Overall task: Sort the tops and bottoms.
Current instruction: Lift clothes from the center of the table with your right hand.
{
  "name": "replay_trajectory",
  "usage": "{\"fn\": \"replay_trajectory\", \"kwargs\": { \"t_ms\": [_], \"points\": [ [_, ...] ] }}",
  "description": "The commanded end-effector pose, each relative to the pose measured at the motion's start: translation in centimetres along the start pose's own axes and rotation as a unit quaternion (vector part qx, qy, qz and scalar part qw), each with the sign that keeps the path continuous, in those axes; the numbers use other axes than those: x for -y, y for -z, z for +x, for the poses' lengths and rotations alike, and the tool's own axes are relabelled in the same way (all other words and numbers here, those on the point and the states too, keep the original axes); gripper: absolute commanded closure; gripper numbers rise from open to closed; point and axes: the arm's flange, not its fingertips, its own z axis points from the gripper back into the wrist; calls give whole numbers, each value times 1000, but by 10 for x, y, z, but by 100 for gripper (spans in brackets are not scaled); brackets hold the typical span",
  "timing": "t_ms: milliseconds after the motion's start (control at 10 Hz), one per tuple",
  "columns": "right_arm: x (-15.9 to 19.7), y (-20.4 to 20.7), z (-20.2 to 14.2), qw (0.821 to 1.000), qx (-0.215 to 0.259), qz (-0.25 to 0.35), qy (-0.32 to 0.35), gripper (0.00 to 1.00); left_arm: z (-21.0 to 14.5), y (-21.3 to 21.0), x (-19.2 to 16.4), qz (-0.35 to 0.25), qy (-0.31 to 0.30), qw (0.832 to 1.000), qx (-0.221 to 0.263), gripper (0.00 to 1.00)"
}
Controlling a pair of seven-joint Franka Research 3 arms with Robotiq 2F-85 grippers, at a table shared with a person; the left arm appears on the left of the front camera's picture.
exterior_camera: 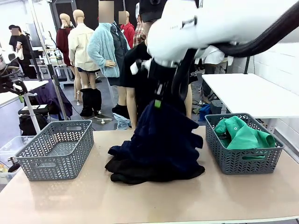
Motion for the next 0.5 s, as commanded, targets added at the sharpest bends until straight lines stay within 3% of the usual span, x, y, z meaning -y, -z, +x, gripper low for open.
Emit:
{"fn": "replay_trajectory", "kwargs": {
  "t_ms": [0, 400],
  "points": [
    [-4, -59, -9, 999, 16, -24, -16, 100, -2, -1, -1, 11, -7, 1000, 1, 0],
    [-22, -218, 16, 993, 48, -106, 7, 100, -2, -1, -1, 11, -7, 1000, 1, 0]
  ]
}}
